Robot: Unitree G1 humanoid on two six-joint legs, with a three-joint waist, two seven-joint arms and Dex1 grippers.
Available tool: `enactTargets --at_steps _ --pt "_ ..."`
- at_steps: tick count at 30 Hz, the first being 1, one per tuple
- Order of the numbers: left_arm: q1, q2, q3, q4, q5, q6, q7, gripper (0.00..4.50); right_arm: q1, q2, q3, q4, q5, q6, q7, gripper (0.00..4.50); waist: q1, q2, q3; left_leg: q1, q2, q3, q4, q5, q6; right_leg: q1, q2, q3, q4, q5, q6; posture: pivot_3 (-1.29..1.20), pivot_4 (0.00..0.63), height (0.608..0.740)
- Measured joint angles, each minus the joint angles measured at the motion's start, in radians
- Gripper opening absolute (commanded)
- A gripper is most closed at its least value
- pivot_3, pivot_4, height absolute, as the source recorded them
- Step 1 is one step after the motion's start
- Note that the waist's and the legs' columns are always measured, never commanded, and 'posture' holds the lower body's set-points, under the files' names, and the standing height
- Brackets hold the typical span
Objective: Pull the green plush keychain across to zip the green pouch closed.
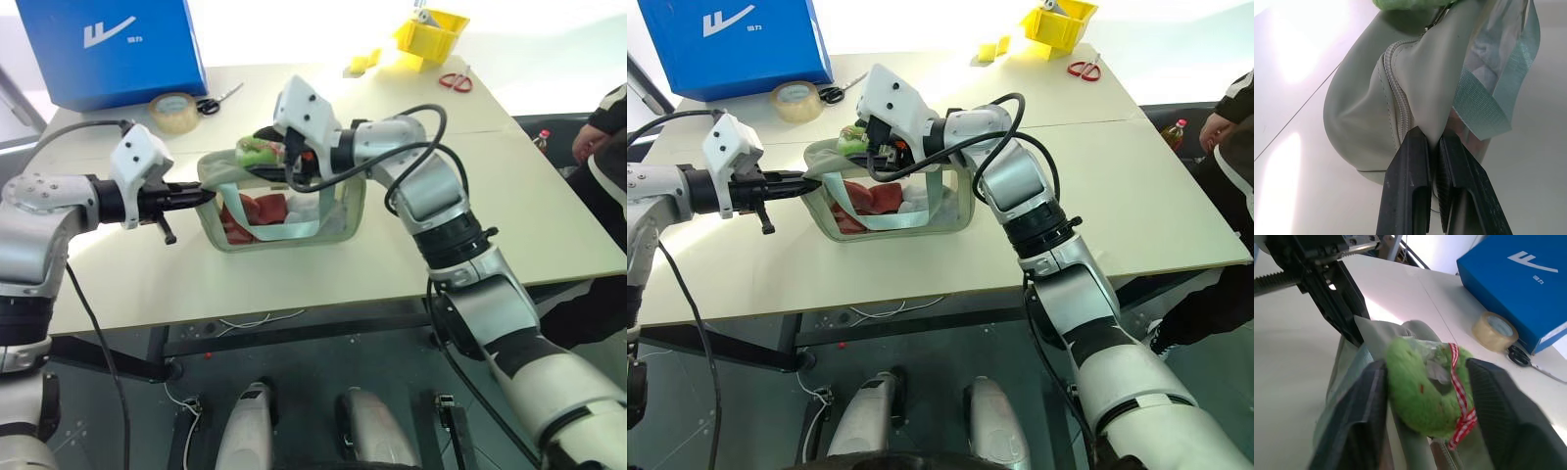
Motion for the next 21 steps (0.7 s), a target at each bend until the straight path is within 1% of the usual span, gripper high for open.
enactTargets --at_steps 2,3,7,10,13,18,21 --pt "0.0 0.0 0.0 0.0 0.0 -0.001 0.001 0.0 0.0 0.0 0.0 0.002 -0.002 -0.003 0.003 0.13 0.0 0.0 0.0 0.0 0.0 0.0 0.0 0.0 0.0 0.0 0.0 0.0 0.0 0.0 0.0 0.0 0.15 0.74" --pt "0.0 0.0 0.0 0.0 0.0 -0.002 0.001 0.0 0.0 -0.001 0.0 0.002 -0.005 -0.004 0.005 0.05 0.0 0.0 0.0 0.0 0.0 0.0 0.0 0.0 0.0 0.0 0.0 0.0 0.0 0.0 0.0 0.0 0.15 0.74" --pt "0.003 -0.003 0.0 0.001 0.001 -0.013 0.002 0.0 0.001 -0.011 -0.006 0.0 -0.017 -0.007 -0.006 0.05 0.001 0.0 0.0 0.0 0.0 0.0 0.0 0.0 0.0 0.0 0.0 0.0 0.0 0.0 0.0 0.0 0.15 0.74" --pt "0.005 -0.009 0.0 0.001 0.0 -0.02 0.002 0.0 0.024 -0.043 -0.05 -0.035 -0.015 0.015 -0.045 0.05 0.005 0.0 0.0 0.0 0.0 0.0 0.0 0.0 0.0 0.0 -0.001 0.0 0.0 0.0 0.0 0.0 0.15 0.74" --pt "0.008 -0.013 0.001 0.0 -0.001 -0.023 0.003 0.0 0.067 -0.114 -0.12 -0.112 -0.02 0.059 -0.114 0.05 0.01 0.0 0.0 0.0 0.001 0.0 0.0 0.0 0.0 0.0 -0.001 0.0 -0.001 0.0 0.0 0.0 0.15 0.74" --pt "0.022 -0.013 0.013 -0.002 -0.003 -0.025 0.006 0.0 0.194 -0.293 -0.218 -0.271 -0.04 0.177 -0.186 0.05 0.01 0.0 0.0 0.0 0.001 0.001 0.0 0.0 0.0 0.0 -0.001 0.0 -0.001 0.0 0.0 0.0 0.15 0.74" --pt "0.018 -0.015 0.012 0.001 -0.002 -0.027 0.005 0.0 0.26 -0.329 -0.27 -0.311 -0.043 0.249 -0.245 0.05 0.003 0.0 0.0 0.001 0.0 0.001 0.0 0.0 0.0 0.001 -0.001 0.001 -0.001 0.0 0.0 0.0 0.15 0.74"
